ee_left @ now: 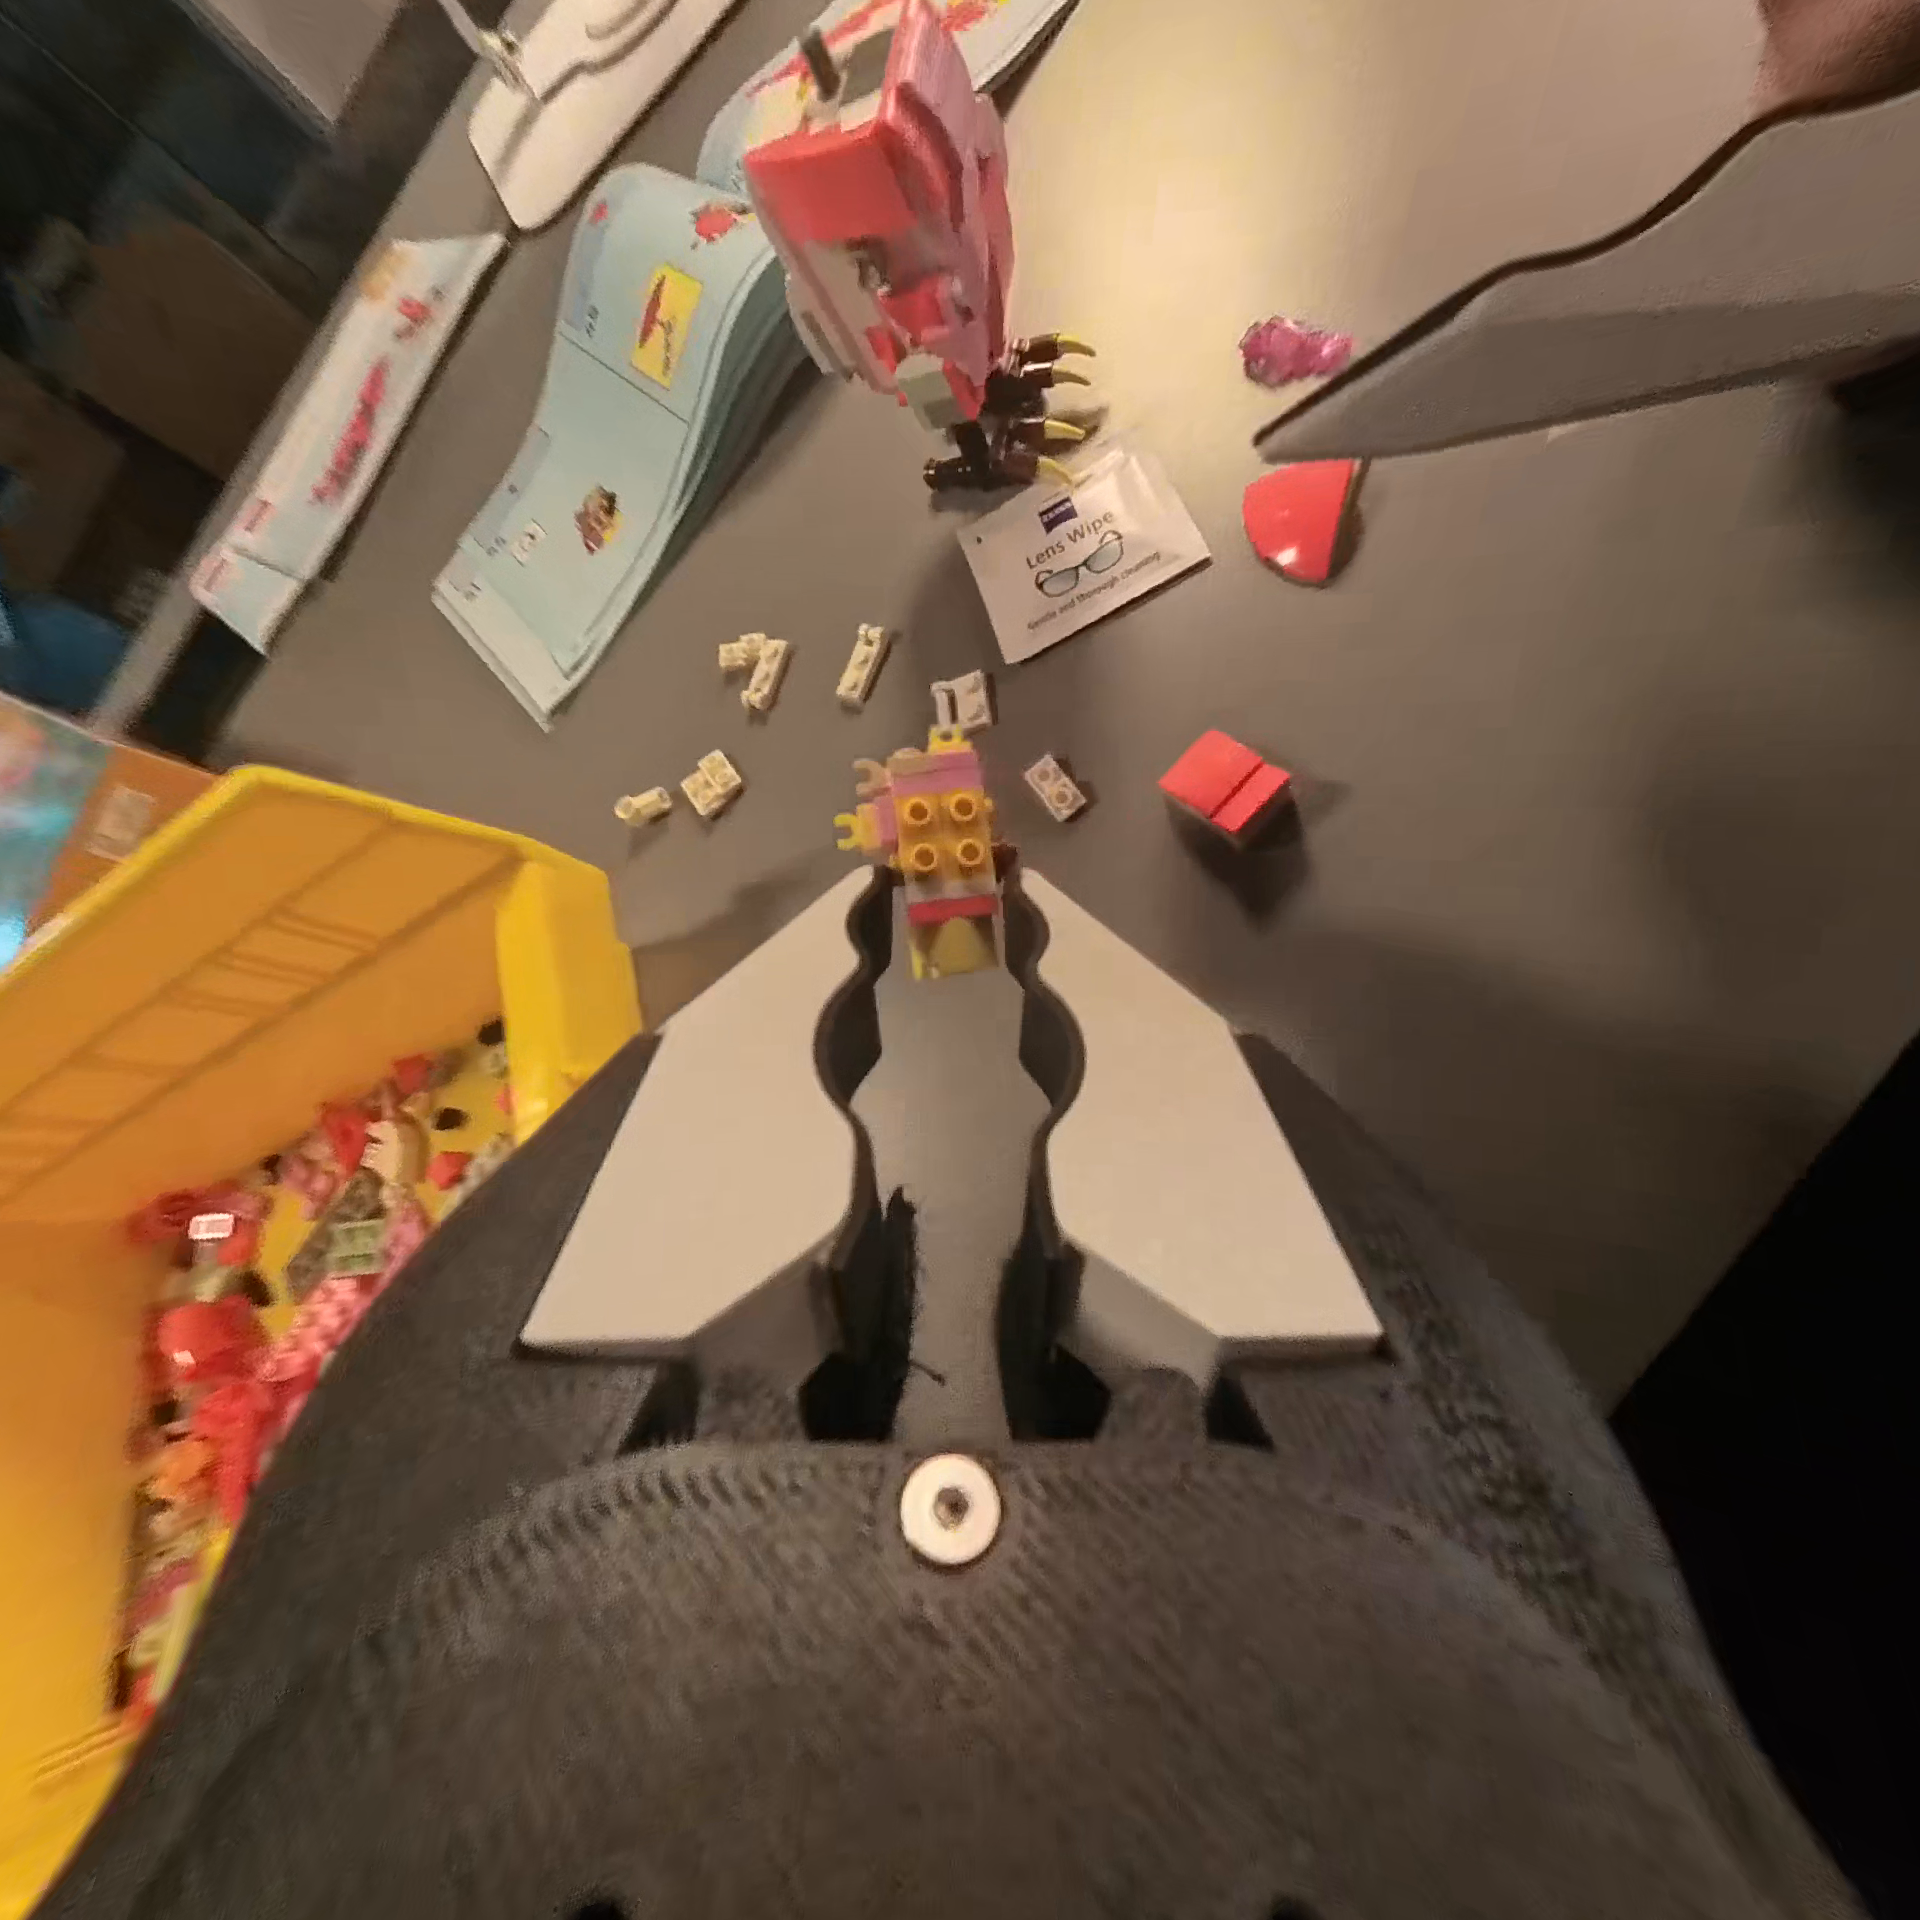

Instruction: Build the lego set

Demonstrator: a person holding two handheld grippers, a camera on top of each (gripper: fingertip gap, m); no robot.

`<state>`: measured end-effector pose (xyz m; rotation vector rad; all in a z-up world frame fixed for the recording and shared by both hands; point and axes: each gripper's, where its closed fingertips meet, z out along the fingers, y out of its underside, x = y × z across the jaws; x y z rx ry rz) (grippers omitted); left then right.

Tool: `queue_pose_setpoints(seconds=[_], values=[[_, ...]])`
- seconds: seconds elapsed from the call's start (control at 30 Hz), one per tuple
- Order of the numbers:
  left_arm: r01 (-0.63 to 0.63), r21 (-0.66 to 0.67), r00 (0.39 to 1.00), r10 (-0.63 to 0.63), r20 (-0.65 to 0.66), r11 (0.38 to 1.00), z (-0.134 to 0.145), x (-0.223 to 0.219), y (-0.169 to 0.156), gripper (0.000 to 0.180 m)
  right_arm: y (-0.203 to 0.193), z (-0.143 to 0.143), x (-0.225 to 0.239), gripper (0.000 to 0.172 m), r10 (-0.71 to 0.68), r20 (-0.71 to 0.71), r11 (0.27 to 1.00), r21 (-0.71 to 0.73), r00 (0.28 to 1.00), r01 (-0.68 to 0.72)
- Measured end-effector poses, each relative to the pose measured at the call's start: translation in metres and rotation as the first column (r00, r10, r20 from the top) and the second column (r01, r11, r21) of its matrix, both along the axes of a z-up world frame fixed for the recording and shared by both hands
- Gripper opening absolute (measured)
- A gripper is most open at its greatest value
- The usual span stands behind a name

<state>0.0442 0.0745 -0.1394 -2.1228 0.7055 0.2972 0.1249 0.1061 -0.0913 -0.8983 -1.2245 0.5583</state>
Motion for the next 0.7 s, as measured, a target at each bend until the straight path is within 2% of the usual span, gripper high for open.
queue_pose_setpoints(seconds=[0.07,0.17,0.27,0.37,0.47,0.53,0.63,0.7], values=[[0.010,0.020,0.999,-0.009,-0.050,1.000,0.002,0.001,0.001,0.020,-0.003,-0.002,-0.001,0.049,0.002,0.016,1.000,0.025,1.000,-0.002],[0.013,-0.005,1.000,-0.013,-0.027,1.000,-0.002,0.002,0.000,0.020,-0.004,-0.002,0.000,0.047,0.001,0.020,0.999,0.033,1.000,-0.002],[0.034,-0.127,0.992,-0.018,0.124,0.991,-0.016,0.010,-0.006,0.020,-0.001,0.000,0.002,0.046,-0.012,0.003,1.000,0.027,1.000,0.011],[0.066,-0.244,0.956,0.008,0.292,0.968,-0.027,0.018,-0.012,0.020,0.002,0.005,0.006,0.045,-0.034,-0.027,0.999,0.026,0.999,0.035],[0.041,-0.313,0.957,0.052,0.284,0.949,-0.035,0.012,-0.015,0.020,0.007,0.011,0.010,0.045,-0.062,-0.057,0.998,0.022,0.996,0.064],[0.036,-0.346,0.959,0.064,0.275,0.938,-0.039,0.010,-0.016,0.020,0.014,0.016,0.014,0.045,-0.108,-0.092,0.994,0.023,0.990,0.111],[0.044,-0.346,0.946,0.072,0.315,0.937,-0.038,0.014,-0.015,0.020,0.032,0.035,0.034,0.043,-0.248,-0.203,0.964,0.046,0.947,0.262],[0.052,-0.337,0.923,0.083,0.375,0.940,-0.037,0.018,-0.014,0.032,0.036,0.046,0.045,0.042,-0.281,-0.270,0.953,0.032,0.921,0.300]])
